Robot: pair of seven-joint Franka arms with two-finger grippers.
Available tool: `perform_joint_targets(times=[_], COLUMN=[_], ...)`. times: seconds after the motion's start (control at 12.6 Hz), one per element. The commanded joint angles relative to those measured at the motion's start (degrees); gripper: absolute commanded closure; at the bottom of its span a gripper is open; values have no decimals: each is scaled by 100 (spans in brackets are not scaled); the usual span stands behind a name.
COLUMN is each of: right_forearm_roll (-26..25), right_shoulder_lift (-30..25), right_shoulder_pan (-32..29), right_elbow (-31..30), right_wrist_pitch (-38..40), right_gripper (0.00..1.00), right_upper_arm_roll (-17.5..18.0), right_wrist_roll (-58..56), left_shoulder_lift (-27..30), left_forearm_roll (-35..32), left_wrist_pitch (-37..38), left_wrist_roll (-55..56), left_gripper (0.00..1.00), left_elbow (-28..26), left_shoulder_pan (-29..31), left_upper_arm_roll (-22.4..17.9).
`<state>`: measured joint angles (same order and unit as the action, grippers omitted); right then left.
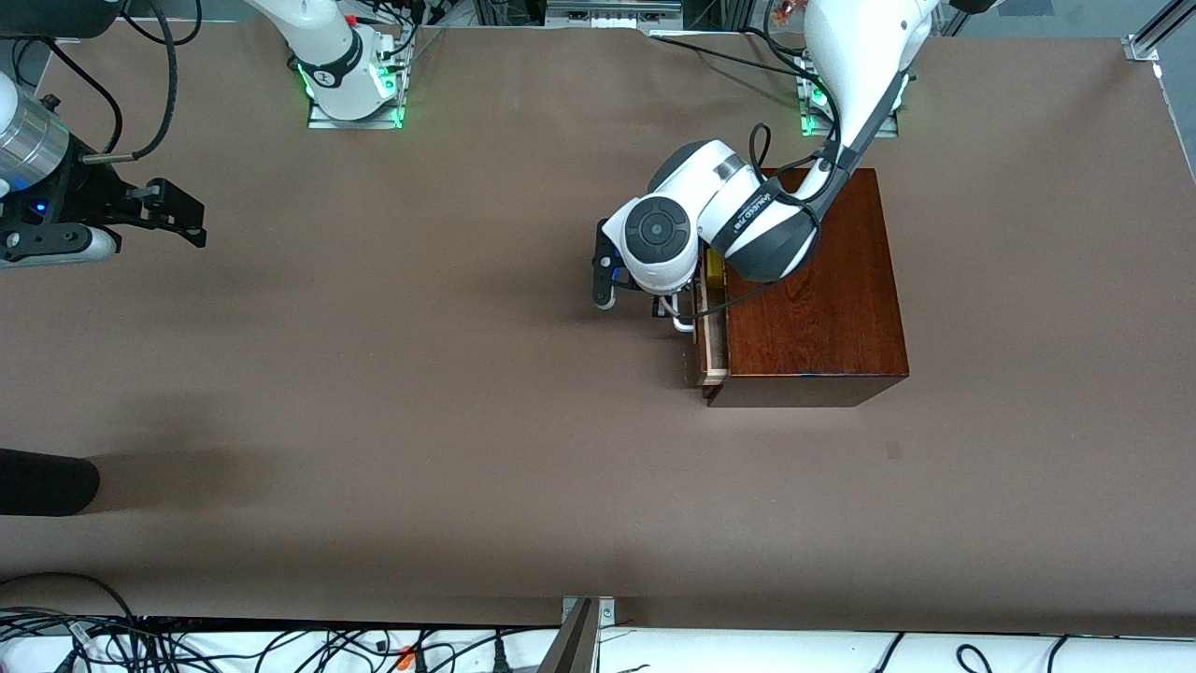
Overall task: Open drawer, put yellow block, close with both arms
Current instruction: 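Push the drawer shut into the box with the left gripper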
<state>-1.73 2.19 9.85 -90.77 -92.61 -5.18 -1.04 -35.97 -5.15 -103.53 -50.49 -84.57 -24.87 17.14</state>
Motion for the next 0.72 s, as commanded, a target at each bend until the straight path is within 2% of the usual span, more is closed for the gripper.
perform_joint_targets(times=[0.0, 0.64], right_forearm_roll=[94, 94], right_shoulder_lift=[19, 27], right_shoulder_pan=[17, 17], right_elbow=[85, 85], right_wrist_pitch=[23, 23], right_gripper=[0, 0], right_upper_arm_roll=[-36, -36], right_wrist_roll=[60, 51], left_shoulder_lift=[81, 98], left_forearm_roll=[-356, -435], left_wrist_pitch=[245, 298], left_wrist_roll=[-154, -128], left_gripper=[100, 100], left_elbow=[46, 37], left_shoulder_pan=[167, 211], left_upper_arm_roll=[-53, -70])
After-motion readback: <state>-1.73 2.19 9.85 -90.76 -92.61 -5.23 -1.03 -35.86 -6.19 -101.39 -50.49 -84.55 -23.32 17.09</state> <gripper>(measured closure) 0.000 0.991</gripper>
